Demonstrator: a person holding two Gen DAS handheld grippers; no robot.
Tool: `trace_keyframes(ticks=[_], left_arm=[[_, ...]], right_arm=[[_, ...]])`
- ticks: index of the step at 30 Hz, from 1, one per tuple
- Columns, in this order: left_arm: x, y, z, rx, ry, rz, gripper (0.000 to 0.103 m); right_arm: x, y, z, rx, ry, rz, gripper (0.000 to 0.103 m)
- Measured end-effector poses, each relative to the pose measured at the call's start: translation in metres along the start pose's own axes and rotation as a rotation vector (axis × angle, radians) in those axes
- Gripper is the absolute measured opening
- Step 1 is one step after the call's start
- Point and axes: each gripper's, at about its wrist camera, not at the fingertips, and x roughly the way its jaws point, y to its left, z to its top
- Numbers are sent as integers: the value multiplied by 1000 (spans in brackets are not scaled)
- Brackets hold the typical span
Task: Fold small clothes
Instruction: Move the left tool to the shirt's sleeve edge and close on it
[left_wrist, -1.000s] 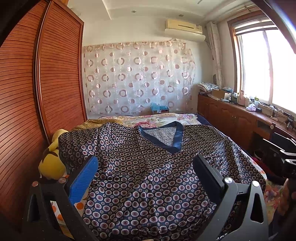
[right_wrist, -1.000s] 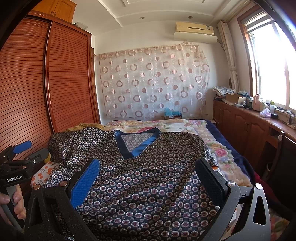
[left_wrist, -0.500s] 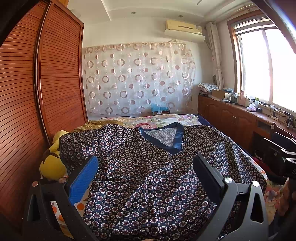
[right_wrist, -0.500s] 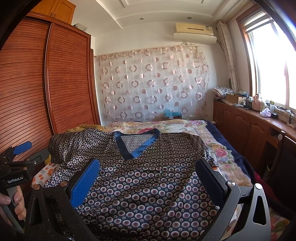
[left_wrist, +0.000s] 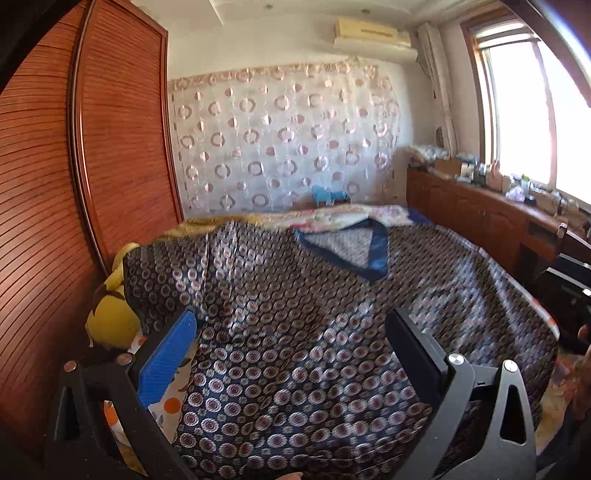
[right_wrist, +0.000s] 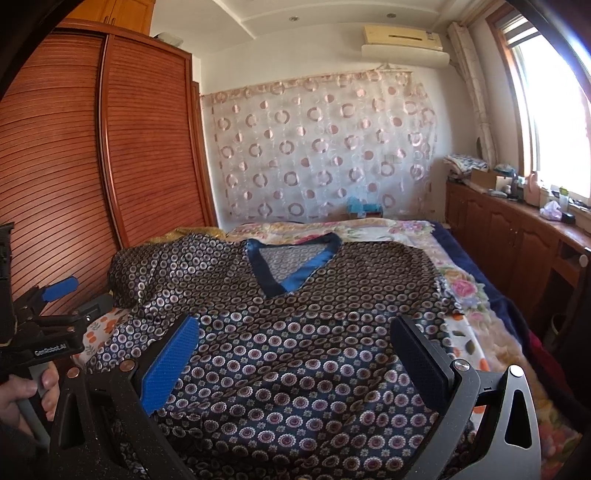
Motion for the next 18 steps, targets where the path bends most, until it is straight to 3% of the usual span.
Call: trace_keyframes(ticks=[8, 18], left_arm=[[30, 35, -17, -16, 75, 16, 102], [57, 91, -25, -57, 134, 48, 102]], right_arm=[[37, 4, 2, -93, 33, 14, 103], [100, 19, 12, -173, 101, 107, 103]])
